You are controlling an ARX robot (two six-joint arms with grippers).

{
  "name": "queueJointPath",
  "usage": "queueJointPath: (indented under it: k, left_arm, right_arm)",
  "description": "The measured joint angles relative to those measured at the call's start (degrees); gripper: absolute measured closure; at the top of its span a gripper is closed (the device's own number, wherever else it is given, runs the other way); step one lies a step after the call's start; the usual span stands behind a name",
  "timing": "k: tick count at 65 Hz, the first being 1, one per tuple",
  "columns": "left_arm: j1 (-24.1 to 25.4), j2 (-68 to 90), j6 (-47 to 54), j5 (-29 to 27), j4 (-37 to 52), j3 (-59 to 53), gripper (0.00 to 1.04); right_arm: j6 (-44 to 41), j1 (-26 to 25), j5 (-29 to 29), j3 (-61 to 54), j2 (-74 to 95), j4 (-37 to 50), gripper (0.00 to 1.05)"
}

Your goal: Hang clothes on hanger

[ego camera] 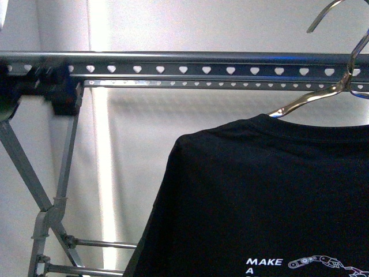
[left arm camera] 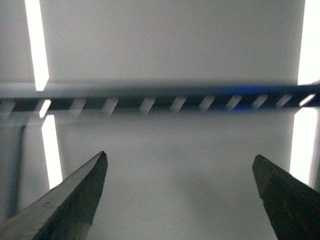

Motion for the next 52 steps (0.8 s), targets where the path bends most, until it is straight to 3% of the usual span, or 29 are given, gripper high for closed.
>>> queueJointPath:
  k: [3,8,30,35,52]
  left_arm:
    - [0.28,-3.15,-0.11,-2.29,-4.57,-4.59,0.34]
    - [0.35,-5.9,-0.35,-3.98,-2.38,-13.27,0.48]
    - [1.7,-16.22,-0.74,-1.95,0.5,-28.7,1.02]
    - [3.91,-18.67,-0.94,0.96,0.11,-30.8,1.01]
    - [5.2,-27.23,-1.03,1.16,-3.39,-36.04,1.01]
  right_arm:
    - [0.24,-0.35,-0.11,1.01,0.0,-1.84,0.95]
    - [1.62,-1.62,-0.9,3.34,0.0,-5.22,0.95]
    - [14.56,-2.51,-8.22,6.78,-0.96,-10.25,0.95]
    - [18.08,-2.45,-8.98,6.78,-1.77,-9.25,0.95]
    - [37.68,-1.2,-10.97,6.05,-4.79,-2.34,0.95]
